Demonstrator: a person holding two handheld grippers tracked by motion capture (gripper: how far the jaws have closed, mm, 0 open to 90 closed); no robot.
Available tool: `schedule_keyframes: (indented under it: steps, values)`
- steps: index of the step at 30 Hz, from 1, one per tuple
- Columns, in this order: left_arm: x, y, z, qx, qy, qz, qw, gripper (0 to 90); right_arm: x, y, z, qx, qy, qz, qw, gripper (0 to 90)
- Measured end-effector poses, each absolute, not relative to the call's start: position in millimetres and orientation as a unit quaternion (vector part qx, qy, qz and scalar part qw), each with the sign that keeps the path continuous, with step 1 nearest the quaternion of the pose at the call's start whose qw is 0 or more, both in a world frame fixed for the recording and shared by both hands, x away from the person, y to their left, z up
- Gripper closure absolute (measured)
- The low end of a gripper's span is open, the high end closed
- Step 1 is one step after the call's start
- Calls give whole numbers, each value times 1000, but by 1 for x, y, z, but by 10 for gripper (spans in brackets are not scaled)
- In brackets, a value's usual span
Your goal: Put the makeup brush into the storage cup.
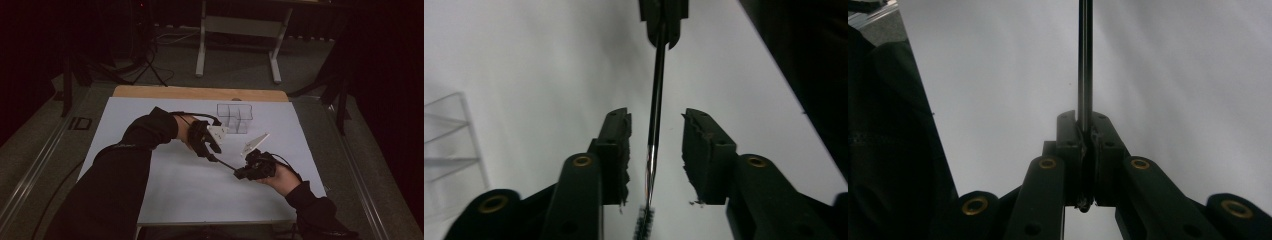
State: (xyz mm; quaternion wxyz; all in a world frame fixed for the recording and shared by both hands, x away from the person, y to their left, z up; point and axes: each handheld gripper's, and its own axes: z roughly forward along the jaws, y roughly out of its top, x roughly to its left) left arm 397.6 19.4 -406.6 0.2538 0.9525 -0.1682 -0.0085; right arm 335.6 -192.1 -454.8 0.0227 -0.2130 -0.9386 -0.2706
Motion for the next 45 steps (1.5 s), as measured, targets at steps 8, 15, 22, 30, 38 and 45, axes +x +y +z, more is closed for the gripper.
schedule_keyframes:
  steps: [8,15,22,30,38,45]
  values:
    - [403,45,-399,943,-93,16,318,404,335,-207,-457,-227,-933,-278,12,851]
    - [405,66,-406,936,-33,26,349,258,333,-218,-459,-238,-929,-284,4,851]
    - [404,87,-420,929,67,33,362,197,330,-228,-454,-247,-921,-302,-9,851]
    - [394,97,-431,901,115,11,419,159,324,-233,-449,-243,-908,-338,-31,851]
    - [381,98,-447,842,145,-21,520,207,319,-229,-447,-228,-885,-402,-62,851]
    - [370,84,-452,798,164,-39,578,222,313,-222,-447,-214,-865,-446,-85,851]
